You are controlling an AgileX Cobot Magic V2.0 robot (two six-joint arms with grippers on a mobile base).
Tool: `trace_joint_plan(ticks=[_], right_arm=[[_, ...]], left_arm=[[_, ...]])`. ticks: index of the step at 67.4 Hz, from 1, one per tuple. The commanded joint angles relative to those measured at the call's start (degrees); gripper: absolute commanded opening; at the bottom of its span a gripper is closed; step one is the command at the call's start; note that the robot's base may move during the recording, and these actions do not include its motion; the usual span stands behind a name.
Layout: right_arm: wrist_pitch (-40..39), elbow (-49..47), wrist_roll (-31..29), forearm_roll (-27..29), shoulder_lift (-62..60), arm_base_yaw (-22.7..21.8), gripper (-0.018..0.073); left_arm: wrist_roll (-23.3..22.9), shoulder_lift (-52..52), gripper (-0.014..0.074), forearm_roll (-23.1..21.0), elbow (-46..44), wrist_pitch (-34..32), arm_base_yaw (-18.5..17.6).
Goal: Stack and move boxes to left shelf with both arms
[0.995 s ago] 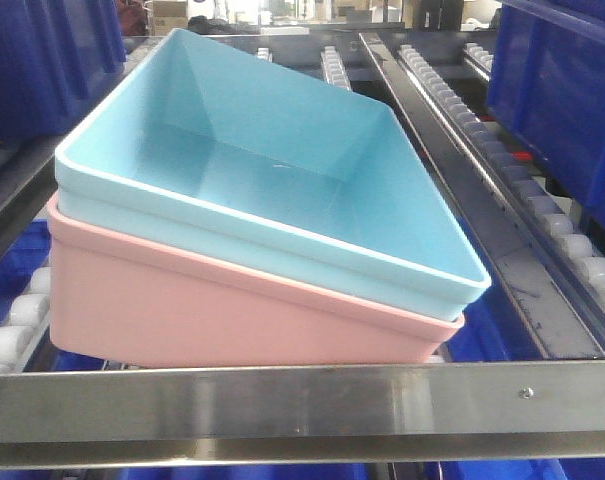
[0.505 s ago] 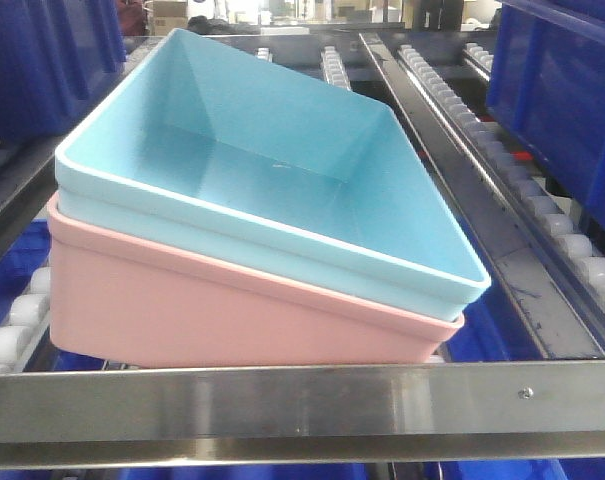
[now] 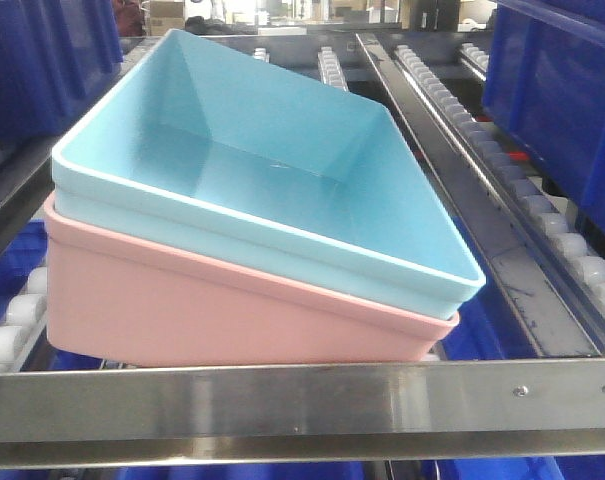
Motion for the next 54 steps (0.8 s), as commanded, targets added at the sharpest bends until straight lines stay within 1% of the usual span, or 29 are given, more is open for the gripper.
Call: trace_joint_plan(ticks=[1, 7, 16, 32, 40, 43, 54], right_arm=[[-8.03, 1.84, -1.03, 0.55, -4.27, -2.33, 0.0055], [-9.77, 5.98, -1.03, 0.55, -10.03, -4.30, 0.0055], [-10.17, 10.61, -1.03, 0.55, -17.55, -7.11, 0.0055], [-10.06, 13.72, -1.03, 0.55, -25.79, -10.52, 0.0055], [-12.73, 16.11, -0.52, 0.62, -25.94, -10.79, 0.0055], [-11.99, 16.18, 0.28, 0.67, -25.94, -10.79, 0.0055], [-11.93, 16.13, 0.34, 0.67, -25.94, -10.79, 0.0055]], left_arm=[[-0.09, -0.86, -0.0003, 0.03, 1.63, -4.64, 0.12], [-0.09, -0.86, -0.0003, 0.03, 1.63, -4.64, 0.12], [-0.09, -0.86, -0.0003, 0.03, 1.63, -4.64, 0.12], [-0.09, -0.86, -0.0003, 0.03, 1.63, -4.64, 0.12], [-0.09, -0.86, -0.0003, 0.03, 1.63, -4.64, 0.12], [-0.09, -0.86, -0.0003, 0.03, 1.63, -4.64, 0.12], [-0.09, -0.86, -0.0003, 0.03, 1.63, -4.64, 0.12]])
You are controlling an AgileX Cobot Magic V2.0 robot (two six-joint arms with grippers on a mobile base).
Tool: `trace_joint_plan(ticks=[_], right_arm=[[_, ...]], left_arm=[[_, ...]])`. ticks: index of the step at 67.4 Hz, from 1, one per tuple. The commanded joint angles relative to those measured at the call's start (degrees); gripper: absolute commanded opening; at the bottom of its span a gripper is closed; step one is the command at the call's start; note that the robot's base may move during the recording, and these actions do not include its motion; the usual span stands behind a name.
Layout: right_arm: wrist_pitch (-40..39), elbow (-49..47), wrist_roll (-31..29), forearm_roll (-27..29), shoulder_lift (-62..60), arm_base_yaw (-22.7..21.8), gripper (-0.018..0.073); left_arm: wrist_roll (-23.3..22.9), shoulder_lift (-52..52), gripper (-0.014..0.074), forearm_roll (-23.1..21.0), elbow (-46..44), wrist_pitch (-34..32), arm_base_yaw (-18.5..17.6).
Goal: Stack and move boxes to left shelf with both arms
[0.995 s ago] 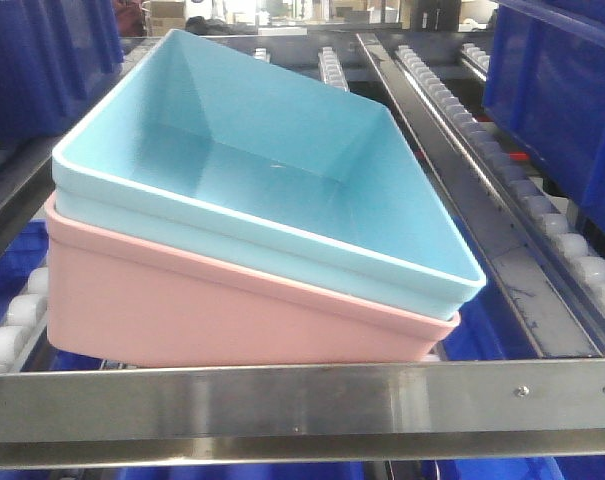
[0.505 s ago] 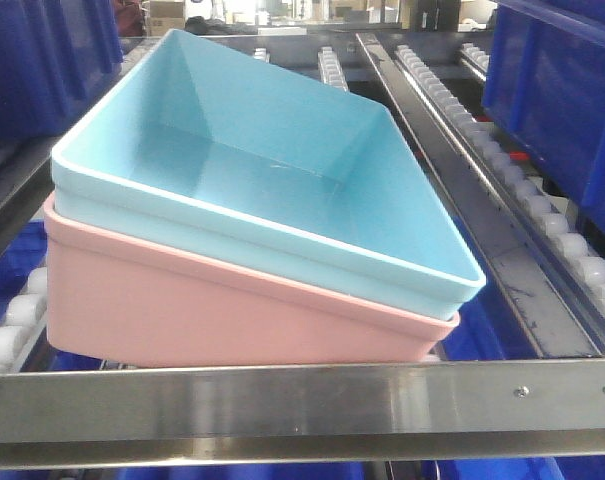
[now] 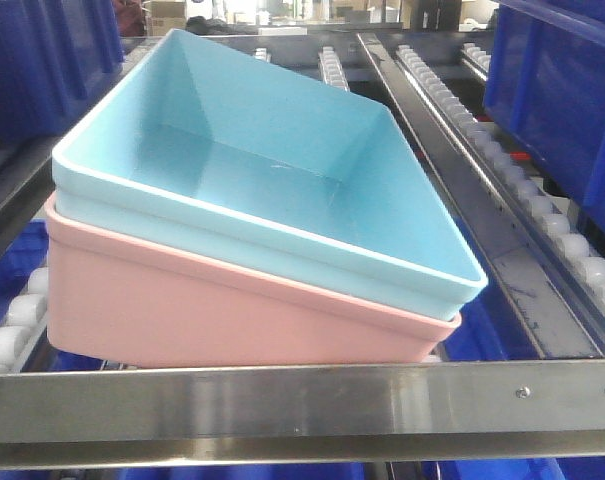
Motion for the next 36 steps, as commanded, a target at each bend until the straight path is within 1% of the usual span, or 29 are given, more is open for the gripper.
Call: trace_joint_plan(ticks=[1, 36], right_arm=[[-5.43, -1.04, 0.10, 0.13, -1.19, -0.41, 0.0055], [-5.43, -1.04, 0.10, 0.13, -1.19, -0.41, 0.0055]], left_arm=[[-0.09, -0.86, -0.0003, 0.03, 1.63, -4.64, 0.12], [-0.09, -0.86, -0.0003, 0.03, 1.63, -4.64, 0.12]])
